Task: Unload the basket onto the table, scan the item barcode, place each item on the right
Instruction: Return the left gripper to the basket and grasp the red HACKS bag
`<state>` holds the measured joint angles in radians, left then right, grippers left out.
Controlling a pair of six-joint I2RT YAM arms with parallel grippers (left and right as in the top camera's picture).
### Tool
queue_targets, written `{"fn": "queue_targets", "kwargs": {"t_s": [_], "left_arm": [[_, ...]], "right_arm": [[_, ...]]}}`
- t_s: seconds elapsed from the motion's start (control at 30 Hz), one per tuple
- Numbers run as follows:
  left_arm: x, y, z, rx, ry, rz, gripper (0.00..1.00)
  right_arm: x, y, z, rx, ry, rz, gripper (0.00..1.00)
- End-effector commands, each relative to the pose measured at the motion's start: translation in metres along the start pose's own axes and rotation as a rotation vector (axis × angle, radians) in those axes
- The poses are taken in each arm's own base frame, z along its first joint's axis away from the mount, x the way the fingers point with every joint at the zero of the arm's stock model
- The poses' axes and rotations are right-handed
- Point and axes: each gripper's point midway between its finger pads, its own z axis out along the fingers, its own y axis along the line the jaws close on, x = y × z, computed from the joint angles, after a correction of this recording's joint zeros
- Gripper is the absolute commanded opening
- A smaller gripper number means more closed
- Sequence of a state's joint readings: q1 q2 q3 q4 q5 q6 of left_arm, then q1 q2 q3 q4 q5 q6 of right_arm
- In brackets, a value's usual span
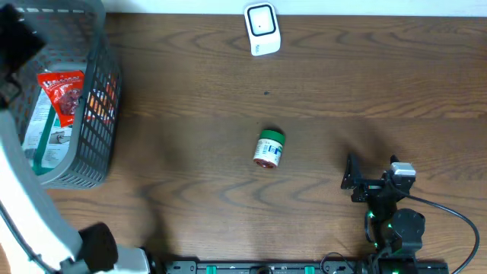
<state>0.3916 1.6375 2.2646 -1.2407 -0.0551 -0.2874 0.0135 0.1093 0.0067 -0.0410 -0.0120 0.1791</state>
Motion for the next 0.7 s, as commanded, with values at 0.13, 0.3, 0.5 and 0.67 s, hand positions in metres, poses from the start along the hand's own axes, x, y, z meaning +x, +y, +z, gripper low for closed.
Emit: {"fn": "queue_targets", "kwargs": {"t_s": [0.13,0.3,0.5,0.67], "left_arm": [[0.064,0.053,0.132,-0.195,0.375,-0.005,0.98],[0.107,0.064,0.193,-0.236,0.548,0.049,0.98],[0.141,0.059,0.250,-0.150,0.648,0.149,0.98],[0.158,0.071,0.278,-0.158,0.685,0.142,0.99]], "right_arm": [[0.002,0.000,0.000,-0.001,0.009,0.012,0.99],[0.006,-0.001,0.000,0.002,0.023,0.012,0.99],[0.008,-0.001,0.000,0.003,0.032,0.012,0.99],[0.008,-0.001,0.000,0.003,0.033,0.012,0.99]]}}
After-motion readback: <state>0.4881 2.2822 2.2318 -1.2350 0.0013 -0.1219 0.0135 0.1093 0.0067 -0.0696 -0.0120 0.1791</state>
